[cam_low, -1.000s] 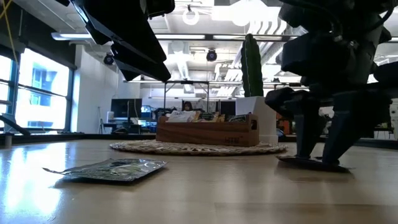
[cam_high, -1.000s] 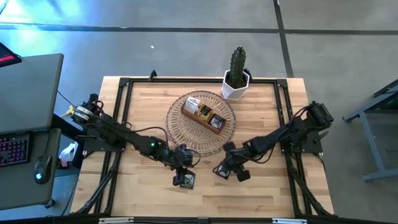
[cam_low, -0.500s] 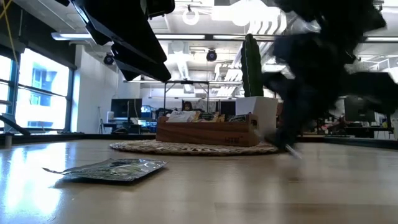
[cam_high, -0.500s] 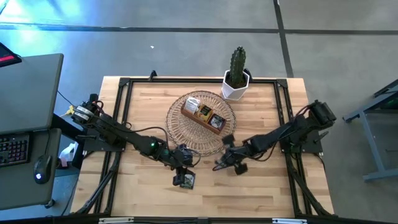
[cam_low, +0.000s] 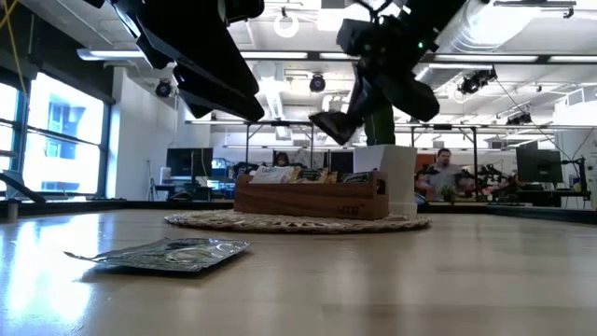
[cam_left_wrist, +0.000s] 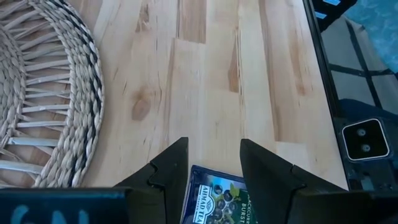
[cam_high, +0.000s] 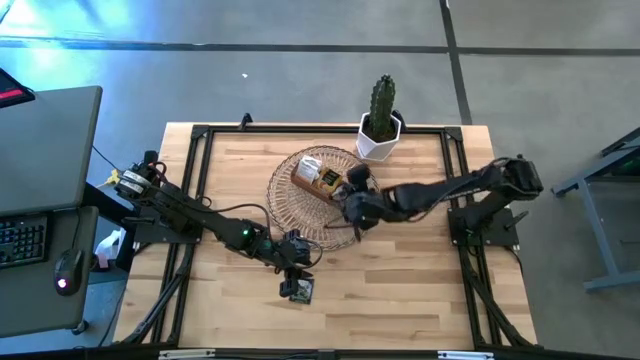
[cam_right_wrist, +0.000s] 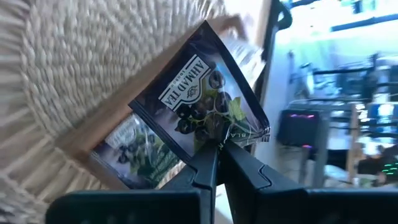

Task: Pick & Place Tea
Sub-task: Put the purple tea pack into the right section of the wooden organizer

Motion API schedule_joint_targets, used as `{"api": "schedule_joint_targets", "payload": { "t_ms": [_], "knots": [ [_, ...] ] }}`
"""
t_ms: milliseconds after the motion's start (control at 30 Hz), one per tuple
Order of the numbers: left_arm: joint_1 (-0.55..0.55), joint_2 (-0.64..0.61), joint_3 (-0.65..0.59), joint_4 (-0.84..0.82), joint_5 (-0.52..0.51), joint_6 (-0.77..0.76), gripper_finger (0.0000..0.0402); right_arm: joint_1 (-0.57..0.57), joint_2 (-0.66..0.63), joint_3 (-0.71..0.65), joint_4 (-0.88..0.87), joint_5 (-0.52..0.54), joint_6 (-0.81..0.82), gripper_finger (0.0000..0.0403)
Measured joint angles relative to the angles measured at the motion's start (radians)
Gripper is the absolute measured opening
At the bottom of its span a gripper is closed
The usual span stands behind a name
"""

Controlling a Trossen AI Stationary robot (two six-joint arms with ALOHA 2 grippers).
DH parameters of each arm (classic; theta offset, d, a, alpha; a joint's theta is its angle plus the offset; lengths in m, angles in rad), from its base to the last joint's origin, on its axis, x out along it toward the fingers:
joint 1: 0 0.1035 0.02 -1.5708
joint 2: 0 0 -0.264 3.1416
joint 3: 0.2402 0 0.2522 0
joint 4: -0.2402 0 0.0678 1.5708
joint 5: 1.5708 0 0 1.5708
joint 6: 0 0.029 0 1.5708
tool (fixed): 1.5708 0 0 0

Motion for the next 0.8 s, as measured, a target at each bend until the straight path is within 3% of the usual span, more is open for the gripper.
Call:
{"api": "schedule_joint_targets", "payload": {
  "t_ms": [167, 567, 667, 800],
  "knots": [
    [0.000, 0.000, 0.000, 0.000, 0.000, 0.002, 0.0144, -0.070, 0.006, -0.033, -0.054, -0.098, 0.001, 0.0011],
    [0.000, 0.000, 0.000, 0.000, -0.016, 0.002, 0.0144, -0.159, 0.006, -0.102, -0.041, -0.204, -0.048, 0.0016],
    [0.000, 0.000, 0.000, 0.000, -0.016, 0.002, 0.0144, -0.174, 0.006, -0.104, -0.037, -0.262, -0.069, 0.0023],
    [0.000, 0.000, 0.000, 0.000, -0.018, 0.002, 0.0144, -0.174, 0.006, -0.104, -0.023, -0.263, -0.072, 0.0044]
  ]
}}
